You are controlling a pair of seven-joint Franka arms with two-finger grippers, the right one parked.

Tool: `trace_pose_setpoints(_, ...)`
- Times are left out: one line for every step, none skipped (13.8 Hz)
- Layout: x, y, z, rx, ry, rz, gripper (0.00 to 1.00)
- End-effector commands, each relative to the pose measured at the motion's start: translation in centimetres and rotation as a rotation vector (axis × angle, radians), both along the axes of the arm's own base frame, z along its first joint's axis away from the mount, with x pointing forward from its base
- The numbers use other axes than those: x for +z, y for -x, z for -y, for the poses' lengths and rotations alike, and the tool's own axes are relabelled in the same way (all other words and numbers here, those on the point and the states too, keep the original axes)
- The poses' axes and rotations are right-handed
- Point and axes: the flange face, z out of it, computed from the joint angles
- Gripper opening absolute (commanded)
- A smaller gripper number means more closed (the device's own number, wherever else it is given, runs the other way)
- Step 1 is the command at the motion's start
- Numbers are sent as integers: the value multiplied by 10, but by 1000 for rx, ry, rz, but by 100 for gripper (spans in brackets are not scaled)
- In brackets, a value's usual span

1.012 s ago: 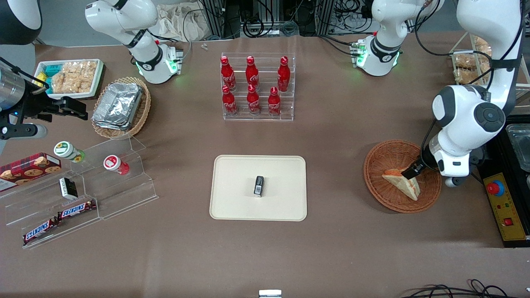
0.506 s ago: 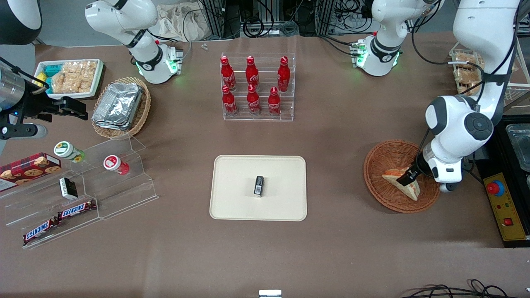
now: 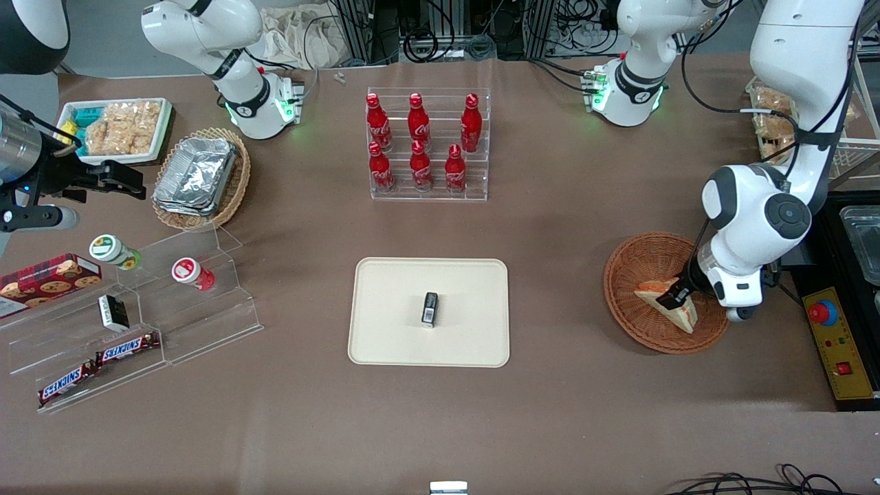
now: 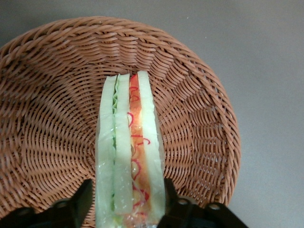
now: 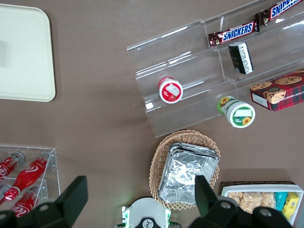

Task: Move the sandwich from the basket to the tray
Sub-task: 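Lower the left gripper and close it on the sandwich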

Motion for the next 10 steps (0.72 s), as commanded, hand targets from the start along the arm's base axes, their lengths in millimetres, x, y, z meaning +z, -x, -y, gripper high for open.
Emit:
trace_pose_setpoints(-3,-5,2,28,6,20,37)
trace_pose_setpoints(0,-6,5,20,4,25,0)
trace_pose_setpoints(5,-8,5,6,-6,35,0)
trace_pose_setpoints(7,-9,6,0,-11,39,0)
trace_pose_setpoints(11,-9,7,-4,-12,43,0)
trace_pose_setpoints(18,-10,9,-12,-16,51,0)
trace_pose_setpoints(30,-10,11,-30,-22,62,0)
trace_pose_setpoints(42,-10,12,-76,-42,62,0)
trace_pose_setpoints(58,-13,14,-121,-58,57,0)
trace_pose_setpoints(76,-18,17,-162,-68,41,0)
